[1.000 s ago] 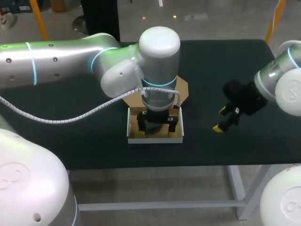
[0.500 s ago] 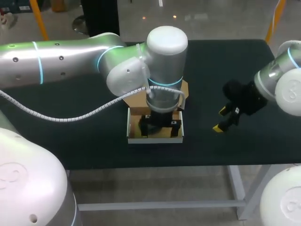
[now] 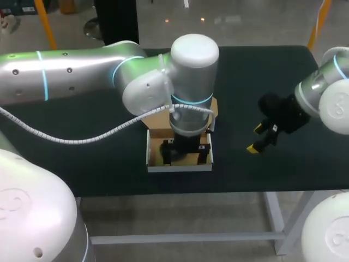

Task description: Assemble the packaging by folding the flat box into shape, placing the metal phone stand inside, and closing the box properly

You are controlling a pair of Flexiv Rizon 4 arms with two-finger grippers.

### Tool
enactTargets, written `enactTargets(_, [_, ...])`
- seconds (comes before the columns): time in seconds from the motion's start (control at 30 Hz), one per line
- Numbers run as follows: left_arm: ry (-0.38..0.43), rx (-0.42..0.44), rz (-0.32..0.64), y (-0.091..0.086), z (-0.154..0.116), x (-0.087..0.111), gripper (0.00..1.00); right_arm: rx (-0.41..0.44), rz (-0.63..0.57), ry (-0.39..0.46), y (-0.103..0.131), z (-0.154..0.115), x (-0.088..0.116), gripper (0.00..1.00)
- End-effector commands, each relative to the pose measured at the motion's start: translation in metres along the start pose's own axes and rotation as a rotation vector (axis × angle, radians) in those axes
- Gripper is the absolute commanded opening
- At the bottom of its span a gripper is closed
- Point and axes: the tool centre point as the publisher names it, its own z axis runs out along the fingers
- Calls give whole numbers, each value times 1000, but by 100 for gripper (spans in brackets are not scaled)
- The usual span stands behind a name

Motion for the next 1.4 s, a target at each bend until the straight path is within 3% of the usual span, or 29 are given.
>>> enactTargets(0.03, [-1, 14, -5, 10, -4, -3, 100, -4, -2, 4, -1, -2, 0, 100])
enactTargets(0.33, [-1, 48, 1, 20, -9, -3, 100, -4, -2, 4, -1, -2, 0, 100])
enactTargets(0.5, [30, 131, 18, 13, -21, -2, 100, -4, -2, 4, -1, -2, 0, 100])
enactTargets(0.67, [117, 228, 73, 1, -40, -9, 100, -4, -2, 4, -1, -2, 0, 100])
enactTargets(1.0, [265, 346, 267, -16, -69, -43, 100, -4, -2, 4, -1, -2, 0, 100])
enactTargets(1.4, [338, 406, 413, -38, -80, -85, 100, -4, -2, 4, -1, -2, 0, 100])
